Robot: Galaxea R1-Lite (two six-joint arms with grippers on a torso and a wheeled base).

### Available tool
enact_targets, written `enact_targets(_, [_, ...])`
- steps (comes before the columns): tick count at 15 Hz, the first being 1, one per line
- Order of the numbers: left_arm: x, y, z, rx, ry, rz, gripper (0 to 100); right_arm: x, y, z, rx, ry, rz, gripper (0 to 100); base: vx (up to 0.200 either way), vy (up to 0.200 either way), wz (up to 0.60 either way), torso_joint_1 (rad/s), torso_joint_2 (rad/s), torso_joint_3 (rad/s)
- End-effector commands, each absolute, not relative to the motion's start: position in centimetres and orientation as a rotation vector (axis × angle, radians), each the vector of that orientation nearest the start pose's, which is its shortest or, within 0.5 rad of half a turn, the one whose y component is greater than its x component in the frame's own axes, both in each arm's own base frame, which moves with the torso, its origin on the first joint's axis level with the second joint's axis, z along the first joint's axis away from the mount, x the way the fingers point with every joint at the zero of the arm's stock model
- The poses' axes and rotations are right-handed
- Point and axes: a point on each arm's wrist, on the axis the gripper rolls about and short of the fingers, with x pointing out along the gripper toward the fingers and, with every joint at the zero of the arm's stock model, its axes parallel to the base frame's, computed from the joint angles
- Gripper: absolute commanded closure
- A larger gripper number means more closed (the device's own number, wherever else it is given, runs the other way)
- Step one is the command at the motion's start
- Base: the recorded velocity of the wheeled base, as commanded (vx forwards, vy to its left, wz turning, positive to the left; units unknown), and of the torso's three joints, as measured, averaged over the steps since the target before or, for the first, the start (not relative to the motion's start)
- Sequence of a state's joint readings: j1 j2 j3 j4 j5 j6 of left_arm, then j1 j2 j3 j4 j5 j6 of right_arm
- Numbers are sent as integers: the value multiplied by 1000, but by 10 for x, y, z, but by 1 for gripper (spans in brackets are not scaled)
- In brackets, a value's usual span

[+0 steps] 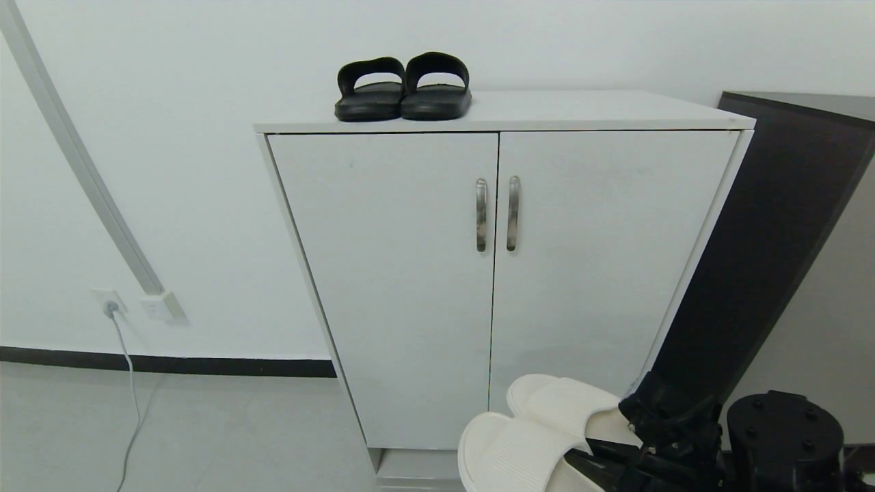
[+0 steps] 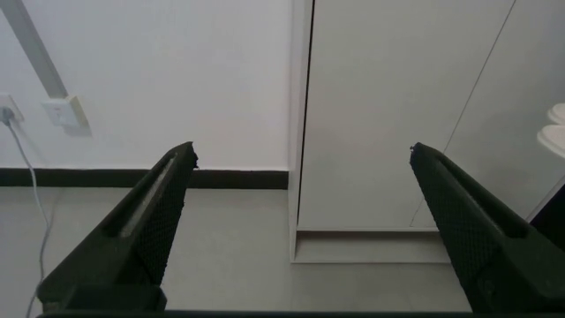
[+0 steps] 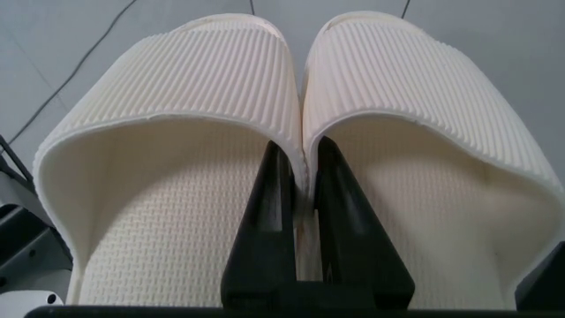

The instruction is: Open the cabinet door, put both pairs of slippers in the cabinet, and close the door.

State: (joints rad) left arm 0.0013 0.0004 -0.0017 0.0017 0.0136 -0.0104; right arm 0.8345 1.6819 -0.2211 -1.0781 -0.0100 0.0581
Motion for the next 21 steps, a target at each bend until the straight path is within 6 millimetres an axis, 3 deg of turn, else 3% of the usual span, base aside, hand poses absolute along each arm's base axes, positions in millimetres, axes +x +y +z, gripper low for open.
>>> enact_targets(1, [-23, 0, 76, -11, 1, 15, 0, 149, 164, 94, -108, 385, 803, 100, 0, 0, 0, 0, 0, 0])
enact_targets(8, [-20, 1, 78, 12, 39, 72, 0, 146, 163, 94, -103, 367, 813, 100, 0, 0, 0, -2, 78, 51])
enact_targets(11, [-27, 1, 142, -86, -65, 59, 0, 144, 163, 94, -99, 348, 822, 100, 0, 0, 0, 0, 0, 0])
enact_targets(15, [-9, -3, 161, -48, 32, -122, 0, 145, 165, 90, -106, 360, 817, 100, 0, 0, 0, 0, 0, 0])
enact_targets(21, [53, -7, 192, -68, 179, -324, 0, 146, 167, 91, -103, 357, 826, 100, 0, 0, 0, 0, 0, 0])
